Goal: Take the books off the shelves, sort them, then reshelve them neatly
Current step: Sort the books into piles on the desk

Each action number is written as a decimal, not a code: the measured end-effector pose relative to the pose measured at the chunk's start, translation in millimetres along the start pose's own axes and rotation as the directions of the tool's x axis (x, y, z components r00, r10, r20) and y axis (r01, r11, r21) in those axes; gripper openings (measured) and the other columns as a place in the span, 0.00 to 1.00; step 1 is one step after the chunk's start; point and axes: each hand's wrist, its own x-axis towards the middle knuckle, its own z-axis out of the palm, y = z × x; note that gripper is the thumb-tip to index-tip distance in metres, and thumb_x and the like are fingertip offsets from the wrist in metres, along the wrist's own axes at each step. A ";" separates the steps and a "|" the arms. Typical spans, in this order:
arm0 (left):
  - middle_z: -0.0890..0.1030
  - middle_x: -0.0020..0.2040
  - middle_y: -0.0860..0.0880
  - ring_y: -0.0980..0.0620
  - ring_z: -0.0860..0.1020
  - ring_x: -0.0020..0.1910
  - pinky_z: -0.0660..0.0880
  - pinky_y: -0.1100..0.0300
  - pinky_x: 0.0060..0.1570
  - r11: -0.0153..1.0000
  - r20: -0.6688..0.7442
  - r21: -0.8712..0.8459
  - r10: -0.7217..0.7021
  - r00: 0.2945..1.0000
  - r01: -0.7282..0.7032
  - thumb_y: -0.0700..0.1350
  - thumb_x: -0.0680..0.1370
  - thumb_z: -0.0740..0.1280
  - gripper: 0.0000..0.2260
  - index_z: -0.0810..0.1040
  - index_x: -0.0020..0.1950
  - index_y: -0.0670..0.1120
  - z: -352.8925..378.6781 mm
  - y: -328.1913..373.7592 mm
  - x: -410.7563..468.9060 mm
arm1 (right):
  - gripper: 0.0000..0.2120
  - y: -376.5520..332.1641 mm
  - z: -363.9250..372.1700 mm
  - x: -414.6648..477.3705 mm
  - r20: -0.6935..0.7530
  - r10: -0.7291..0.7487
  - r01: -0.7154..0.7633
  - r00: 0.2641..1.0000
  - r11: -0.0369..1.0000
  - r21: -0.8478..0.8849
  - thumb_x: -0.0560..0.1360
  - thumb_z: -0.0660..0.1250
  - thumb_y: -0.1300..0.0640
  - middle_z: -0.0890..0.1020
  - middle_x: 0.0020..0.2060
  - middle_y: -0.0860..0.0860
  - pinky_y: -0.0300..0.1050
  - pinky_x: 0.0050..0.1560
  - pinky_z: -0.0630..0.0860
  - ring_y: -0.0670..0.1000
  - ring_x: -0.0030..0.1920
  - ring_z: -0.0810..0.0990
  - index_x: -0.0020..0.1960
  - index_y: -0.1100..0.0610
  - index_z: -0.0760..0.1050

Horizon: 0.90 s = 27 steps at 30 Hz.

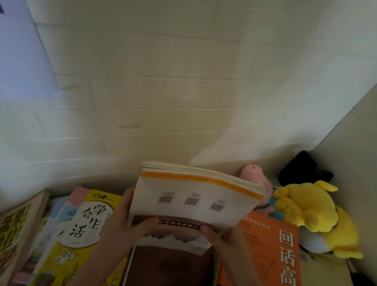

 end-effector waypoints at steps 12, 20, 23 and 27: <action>0.78 0.46 0.72 0.70 0.76 0.47 0.73 0.73 0.42 0.958 0.021 0.285 -0.038 0.999 0.031 0.40 0.75 0.69 0.17 0.71 0.54 0.60 -8.6 0.5 -4.7 | 0.18 3.7 3.1 2.2 -0.076 -0.034 0.037 0.997 0.998 0.041 0.73 0.69 0.64 0.83 0.54 0.48 0.42 0.57 0.78 0.48 0.57 0.81 0.62 0.59 0.75; 0.79 0.55 0.51 0.47 0.80 0.49 0.80 0.47 0.45 0.900 0.015 0.134 -0.420 0.908 0.414 0.52 0.78 0.63 0.07 0.72 0.55 0.60 -37.0 2.6 -12.9 | 0.19 7.3 4.3 -17.5 -0.081 -0.074 0.083 0.994 0.990 0.116 0.69 0.71 0.67 0.84 0.53 0.46 0.35 0.52 0.77 0.45 0.55 0.81 0.59 0.57 0.77; 0.80 0.51 0.44 0.38 0.83 0.42 0.81 0.46 0.32 0.733 0.069 -0.248 -0.639 0.766 0.634 0.65 0.72 0.59 0.21 0.69 0.61 0.56 -49.6 11.9 -22.4 | 0.18 9.6 2.8 -31.1 -0.087 -0.092 0.103 0.992 0.986 0.129 0.67 0.72 0.67 0.85 0.51 0.46 0.35 0.51 0.77 0.44 0.53 0.82 0.55 0.57 0.79; 0.71 0.69 0.43 0.39 0.80 0.54 0.77 0.42 0.54 0.721 0.188 -0.334 -0.580 0.793 0.607 0.66 0.66 0.66 0.37 0.62 0.72 0.56 -47.0 17.5 -23.0 | 0.24 16.1 2.2 -40.2 -0.028 -0.016 0.019 0.999 0.991 0.129 0.58 0.79 0.40 0.85 0.46 0.44 0.37 0.52 0.78 0.42 0.49 0.82 0.47 0.55 0.82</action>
